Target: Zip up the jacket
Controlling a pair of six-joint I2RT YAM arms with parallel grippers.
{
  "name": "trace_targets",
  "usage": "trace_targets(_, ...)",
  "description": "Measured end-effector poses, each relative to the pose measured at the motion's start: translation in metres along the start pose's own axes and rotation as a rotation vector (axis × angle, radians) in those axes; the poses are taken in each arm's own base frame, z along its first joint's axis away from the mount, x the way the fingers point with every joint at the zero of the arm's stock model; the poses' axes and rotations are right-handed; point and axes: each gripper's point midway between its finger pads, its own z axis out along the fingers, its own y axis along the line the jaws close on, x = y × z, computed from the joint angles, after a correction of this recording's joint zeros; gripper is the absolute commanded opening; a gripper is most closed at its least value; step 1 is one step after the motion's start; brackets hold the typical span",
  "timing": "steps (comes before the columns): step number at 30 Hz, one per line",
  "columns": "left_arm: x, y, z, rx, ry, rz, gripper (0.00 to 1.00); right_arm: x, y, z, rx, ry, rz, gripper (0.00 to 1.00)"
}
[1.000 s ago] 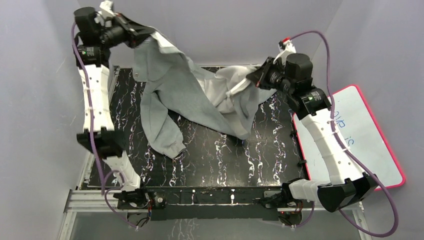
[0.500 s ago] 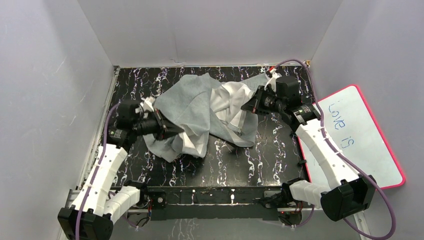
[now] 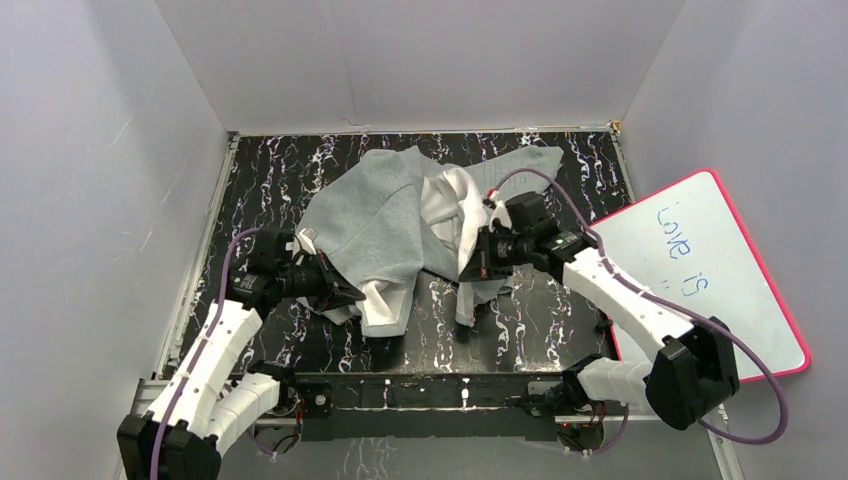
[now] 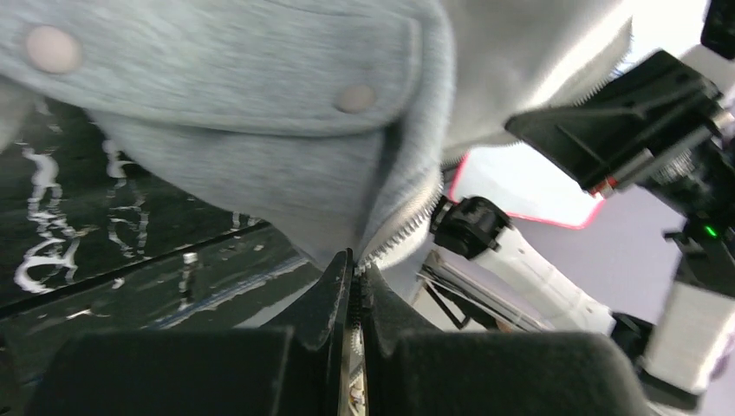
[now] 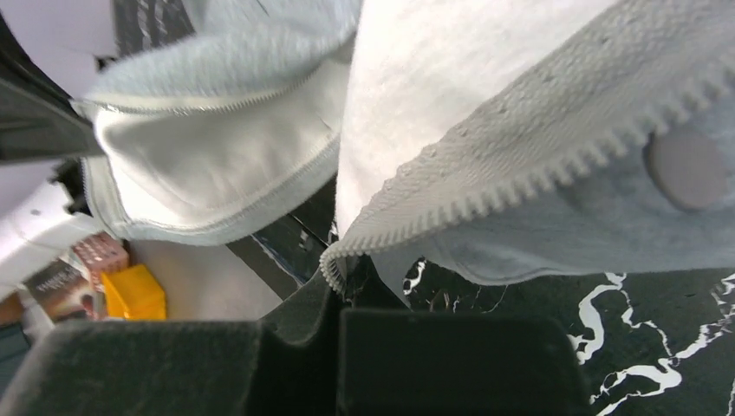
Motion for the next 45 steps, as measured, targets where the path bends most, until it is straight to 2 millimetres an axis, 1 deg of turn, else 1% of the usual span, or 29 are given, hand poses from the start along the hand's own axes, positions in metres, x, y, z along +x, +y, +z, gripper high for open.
trace_targets(3,-0.002,0.022,0.012,-0.102,0.009,0.001,0.0,0.022,-0.003,0.019,0.046,0.077,-0.019,0.0)
trace_targets(5,0.002,0.033,0.022,-0.168,0.033,0.022,0.0,0.036,-0.008,0.032,0.088,0.123,-0.032,0.0)
trace_targets(7,0.009,0.042,0.032,-0.228,0.063,0.055,0.0,0.052,-0.018,0.046,0.141,0.179,-0.032,0.0)
trace_targets(10,0.029,0.055,0.051,-0.33,0.129,0.13,0.0,0.066,-0.039,0.065,0.23,0.238,-0.011,0.0)
trace_targets(13,0.048,0.069,0.07,-0.435,0.191,0.201,0.0,0.08,-0.057,0.079,0.306,0.292,0.0,0.0)
trace_targets(17,0.065,0.081,0.095,-0.539,0.223,0.276,0.17,0.091,-0.069,0.094,0.365,0.337,0.01,0.0)
trace_targets(18,0.068,0.083,0.101,-0.555,0.226,0.291,0.23,0.092,-0.07,0.097,0.372,0.34,0.01,0.0)
trace_targets(19,0.07,0.083,0.106,-0.565,0.226,0.305,0.3,0.093,-0.07,0.099,0.375,0.342,0.009,0.03)
trace_targets(21,0.072,0.08,0.114,-0.569,0.22,0.33,0.46,0.092,-0.067,0.101,0.375,0.335,0.011,0.14)
trace_targets(22,0.072,0.075,0.117,-0.56,0.213,0.341,0.55,0.09,-0.066,0.102,0.376,0.326,0.014,0.28)
trace_targets(24,0.066,0.056,0.123,-0.513,0.17,0.364,0.73,0.08,-0.063,0.103,0.383,0.296,0.005,0.43)
trace_targets(25,0.059,0.041,0.125,-0.482,0.138,0.393,0.77,0.077,-0.062,0.101,0.389,0.284,-0.005,0.5)
trace_targets(26,0.053,0.029,0.123,-0.463,0.115,0.421,0.78,0.075,-0.062,0.099,0.395,0.273,-0.009,0.53)
trace_targets(28,0.041,0.005,0.116,-0.443,0.066,0.48,0.8,0.065,-0.056,0.084,0.405,0.228,-0.03,0.54)
trace_targets(29,0.03,-0.022,0.107,-0.405,0.012,0.534,0.81,0.055,-0.046,0.069,0.394,0.173,-0.054,0.55)
trace_targets(31,0.025,-0.034,0.099,-0.388,-0.017,0.559,0.81,0.047,-0.039,0.059,0.386,0.133,-0.07,0.55)
trace_targets(33,0.019,-0.036,0.088,-0.399,-0.034,0.575,0.81,0.042,-0.035,0.044,0.388,0.094,-0.087,0.55)
trace_targets(35,0.016,-0.03,0.081,-0.426,-0.034,0.578,0.81,0.04,-0.029,0.03,0.376,0.067,-0.1,0.56)
trace_targets(36,0.014,-0.015,0.074,-0.479,-0.018,0.576,0.8,0.039,-0.027,0.027,0.372,0.061,-0.102,0.56)
trace_targets(37,0.014,-0.009,0.072,-0.501,-0.011,0.573,0.8,0.045,-0.026,0.013,0.369,0.057,-0.107,0.56)
trace_targets(39,0.015,0.004,0.072,-0.527,-0.006,0.571,0.79,0.05,-0.028,0.012,0.359,0.063,-0.112,0.56)
trace_targets(41,0.019,0.029,0.068,-0.581,0.013,0.558,0.78,0.066,-0.036,0.009,0.358,0.089,-0.116,0.56)
trace_targets(44,0.024,0.057,0.066,-0.646,0.041,0.538,0.76,0.088,-0.045,0.009,0.363,0.136,-0.126,0.56)
trace_targets(45,0.025,0.064,0.066,-0.661,0.05,0.532,0.76,0.094,-0.047,0.01,0.365,0.148,-0.129,0.56)
